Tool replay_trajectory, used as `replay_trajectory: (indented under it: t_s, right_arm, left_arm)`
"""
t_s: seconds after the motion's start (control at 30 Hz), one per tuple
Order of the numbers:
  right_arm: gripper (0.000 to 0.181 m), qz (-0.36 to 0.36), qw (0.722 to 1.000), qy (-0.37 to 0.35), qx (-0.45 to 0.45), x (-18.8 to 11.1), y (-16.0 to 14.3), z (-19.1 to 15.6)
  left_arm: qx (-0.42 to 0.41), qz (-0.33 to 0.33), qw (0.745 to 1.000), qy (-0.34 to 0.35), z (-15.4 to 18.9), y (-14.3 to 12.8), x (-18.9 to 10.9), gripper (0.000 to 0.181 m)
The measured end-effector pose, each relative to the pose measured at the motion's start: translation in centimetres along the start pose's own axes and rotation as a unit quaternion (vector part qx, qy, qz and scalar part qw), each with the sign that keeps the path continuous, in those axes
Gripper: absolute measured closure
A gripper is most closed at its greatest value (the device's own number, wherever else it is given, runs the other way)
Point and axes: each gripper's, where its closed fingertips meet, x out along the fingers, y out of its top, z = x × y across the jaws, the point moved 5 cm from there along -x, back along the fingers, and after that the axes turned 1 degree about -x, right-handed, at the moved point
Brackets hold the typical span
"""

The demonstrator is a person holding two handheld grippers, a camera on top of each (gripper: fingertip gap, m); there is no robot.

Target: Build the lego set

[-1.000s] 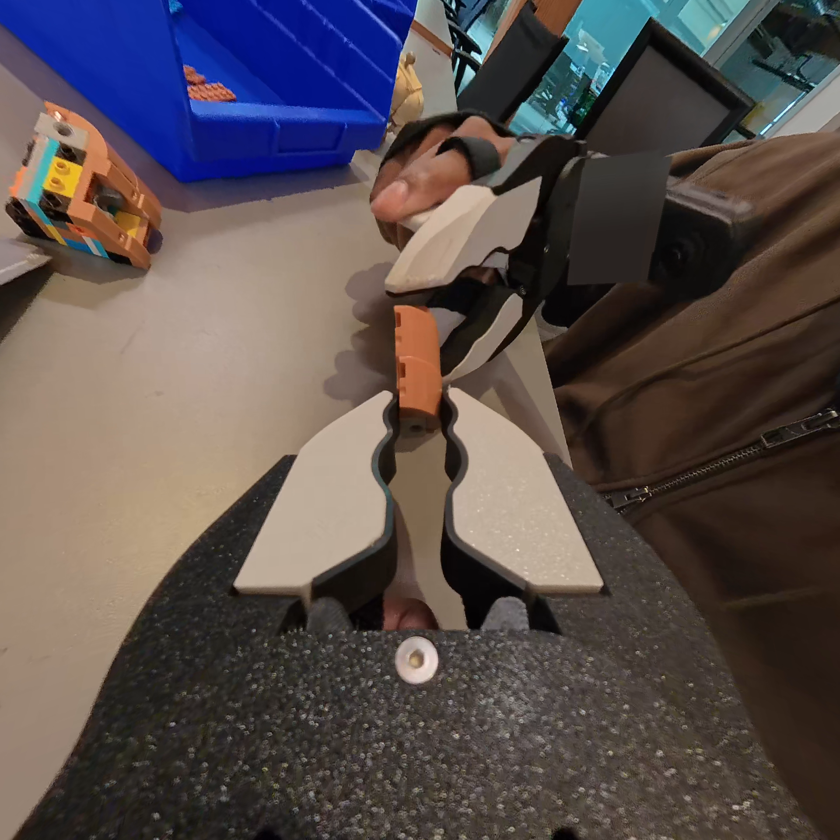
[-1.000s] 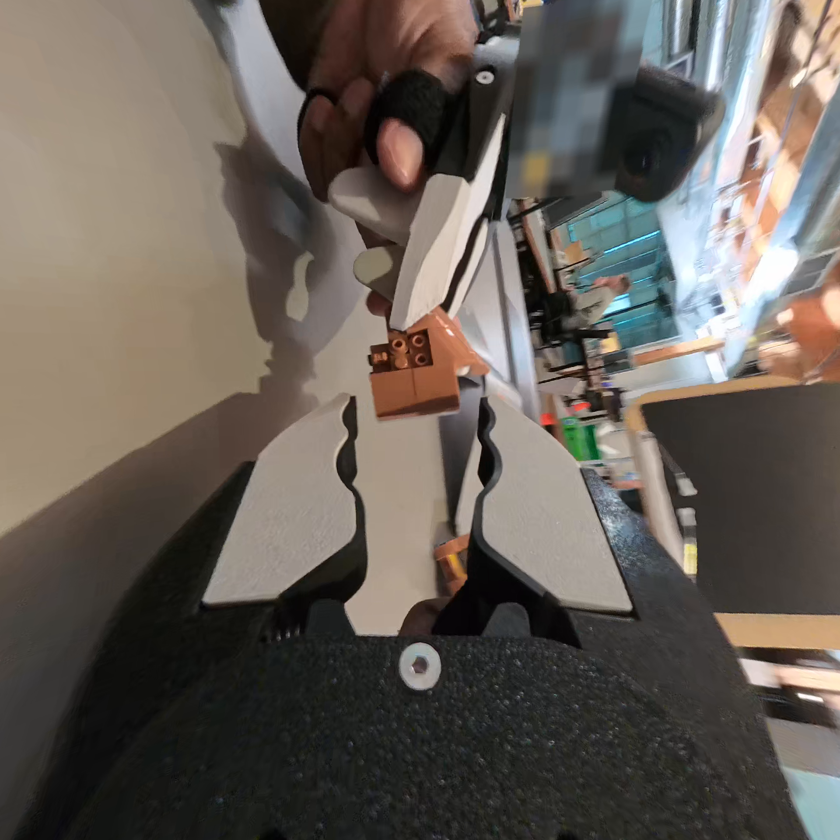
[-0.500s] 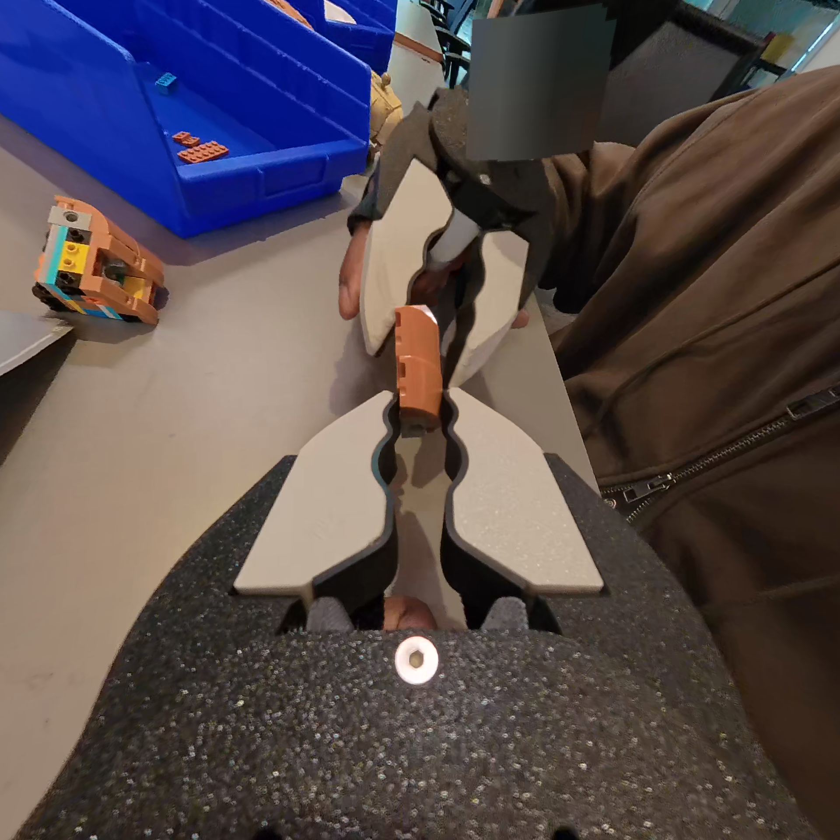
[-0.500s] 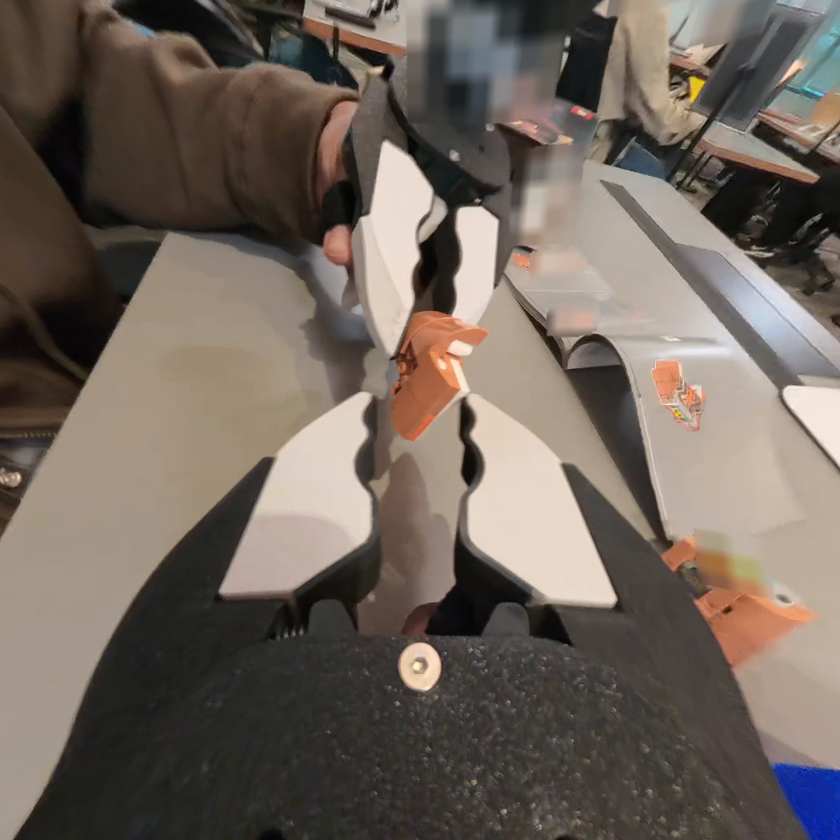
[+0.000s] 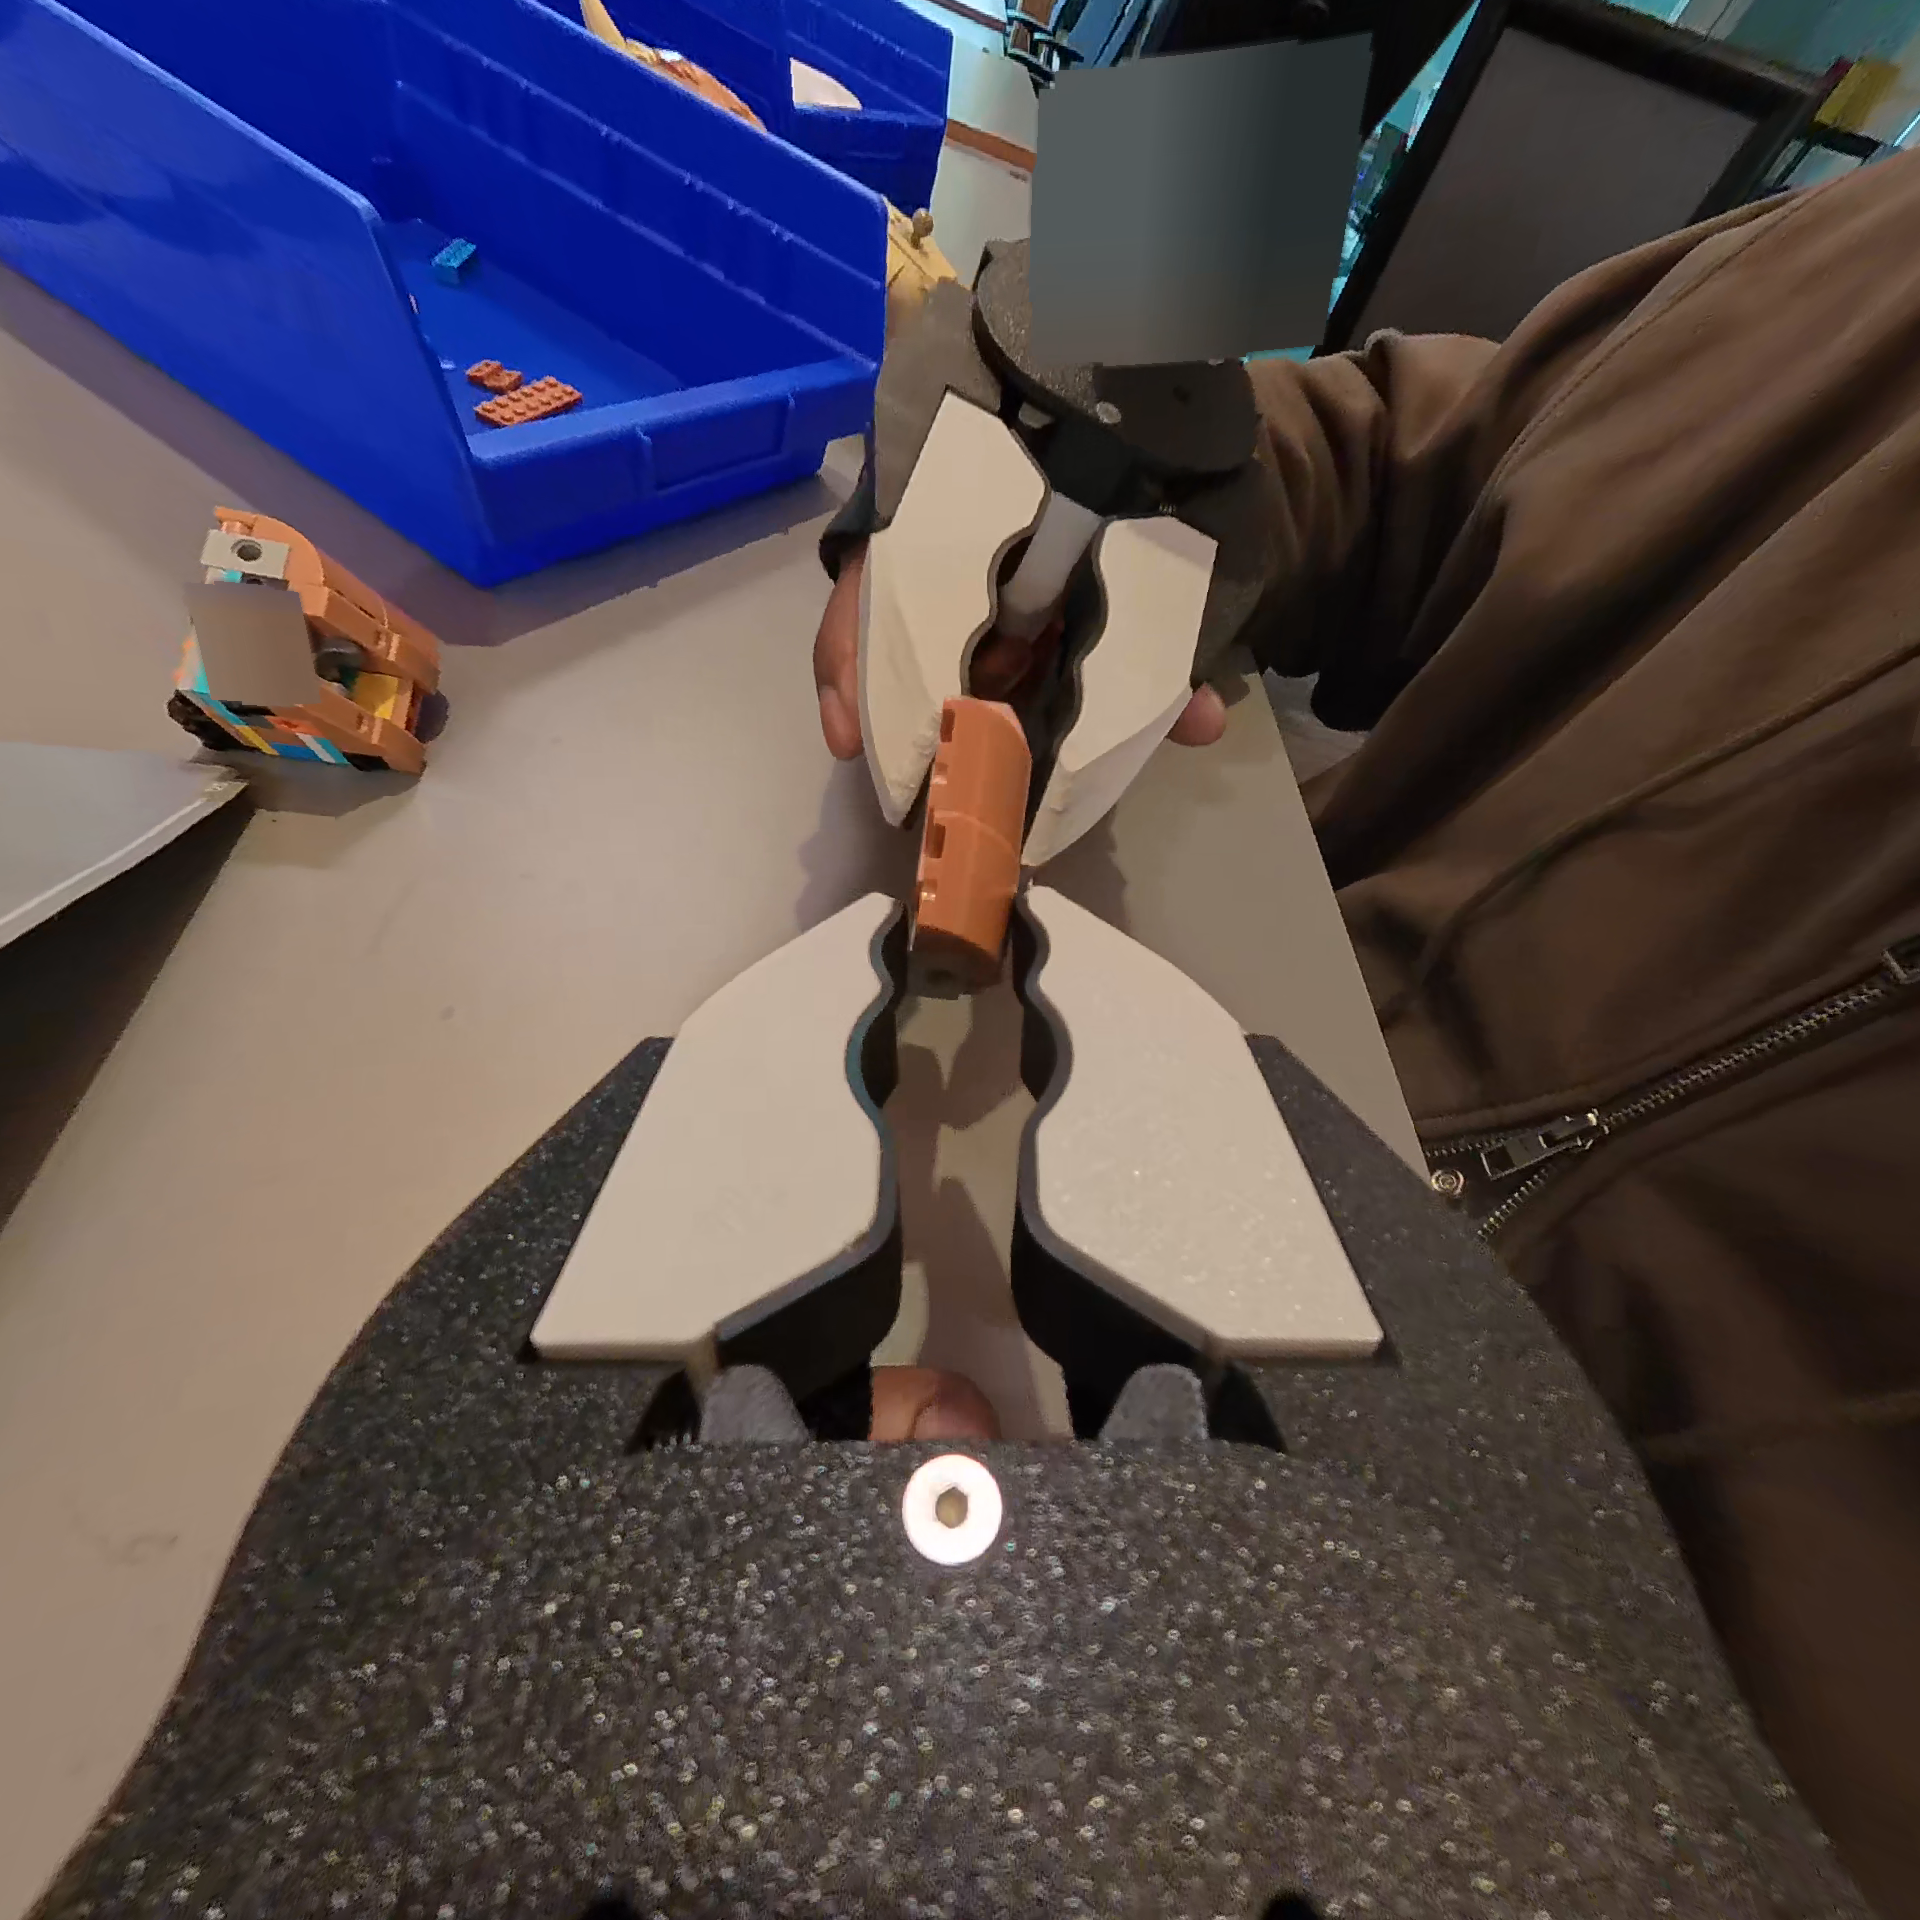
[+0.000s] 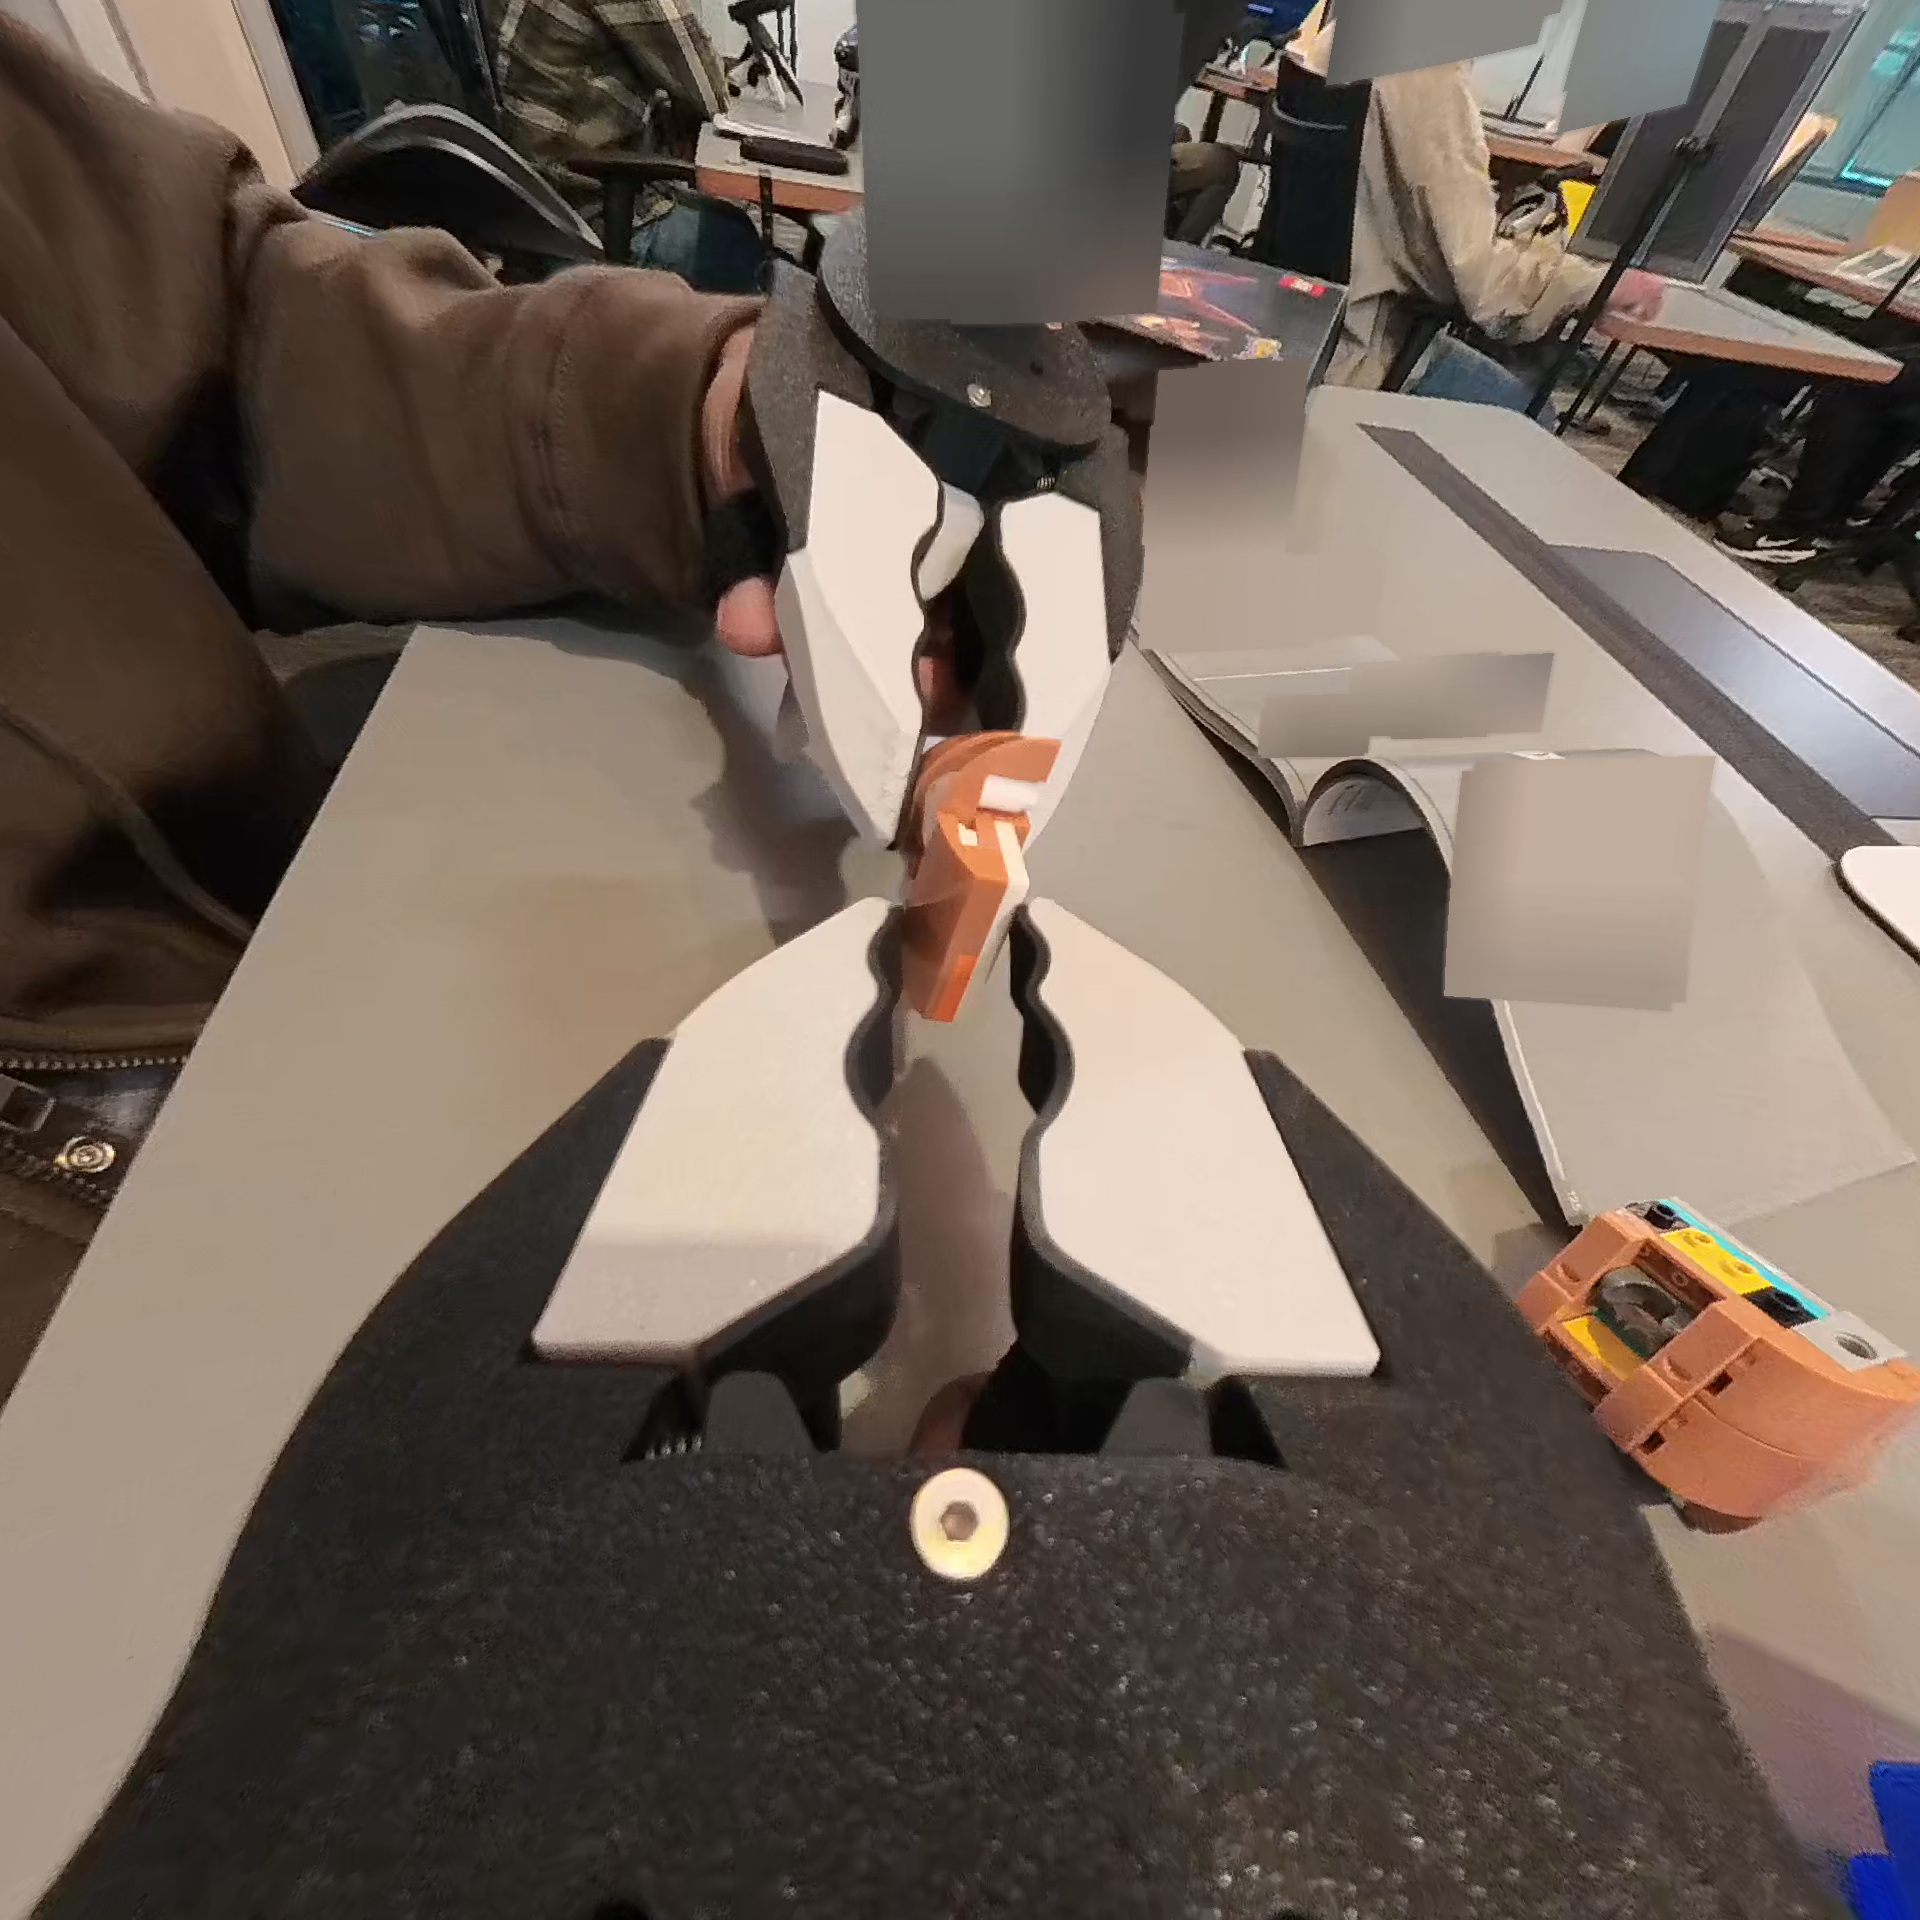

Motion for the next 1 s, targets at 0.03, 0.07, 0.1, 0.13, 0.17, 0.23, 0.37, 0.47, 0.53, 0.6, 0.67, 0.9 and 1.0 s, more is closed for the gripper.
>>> replay_trajectory:
  t_s: [0.03,0.07,0.1,0.13,0.17,0.23,0.37,0.47,0.53,0.6,0.67,0.9,1.0]
  right_arm:
    - [0.162,0.002,1.000,0.000,-0.001,-0.05,0.06,-0.02]
    - [0.163,0.004,1.000,0.000,-0.001,-0.09,0.10,-0.02]
    - [0.163,0.005,1.000,0.001,-0.002,-0.13,0.10,-0.01]
    - [0.164,0.007,1.000,0.001,-0.003,-0.17,0.11,-0.03]
    - [0.164,0.008,1.000,0.002,-0.005,-0.20,0.13,-0.05]
    - [0.163,0.012,1.000,0.004,-0.005,-0.27,0.24,-0.10]
    - [0.161,0.011,1.000,0.006,-0.007,-0.29,0.21,-0.15]
    - [0.161,0.007,1.000,0.005,-0.007,-0.25,0.11,-0.10]
    - [0.161,0.006,1.000,0.007,-0.009,-0.21,0.06,-0.17]
    - [0.160,0.004,1.000,0.009,-0.013,-0.18,0.04,-0.27]
    - [0.160,0.003,1.000,0.007,-0.016,-0.17,0.01,-0.28]
    - [0.156,0.012,1.000,0.022,0.011,-0.14,0.10,-0.18]
    - [0.163,0.015,0.999,0.027,0.037,-0.02,-0.12,-0.15]
  left_arm:
    - [0.002,0.006,1.000,0.000,0.02,0.07,-0.03,0.162]
    - [0.004,0.011,1.000,0.001,0.03,0.13,-0.04,0.161]
    - [0.006,0.015,1.000,0.002,0.04,0.16,-0.04,0.161]
    - [0.010,0.019,1.000,0.003,0.07,0.18,-0.02,0.161]
    - [0.014,0.024,1.000,0.002,0.13,0.19,-0.01,0.162]
    - [0.018,0.035,0.999,-0.003,0.24,0.22,-0.03,0.162]
    - [0.022,0.036,0.999,-0.007,0.41,0.14,0.03,0.164]
    - [0.009,0.033,0.999,-0.008,0.37,0.07,0.09,0.164]
    - [0.005,0.030,0.999,-0.012,0.39,-0.02,0.09,0.164]
    - [0.003,0.026,1.000,-0.015,0.42,-0.10,0.10,0.164]
    - [0.004,0.026,1.000,-0.017,0.45,-0.14,0.09,0.164]
    - [0.033,0.028,0.999,-0.009,0.78,0.20,0.36,0.164]
    - [0.023,0.026,0.999,-0.002,0.61,0.16,0.51,0.163]
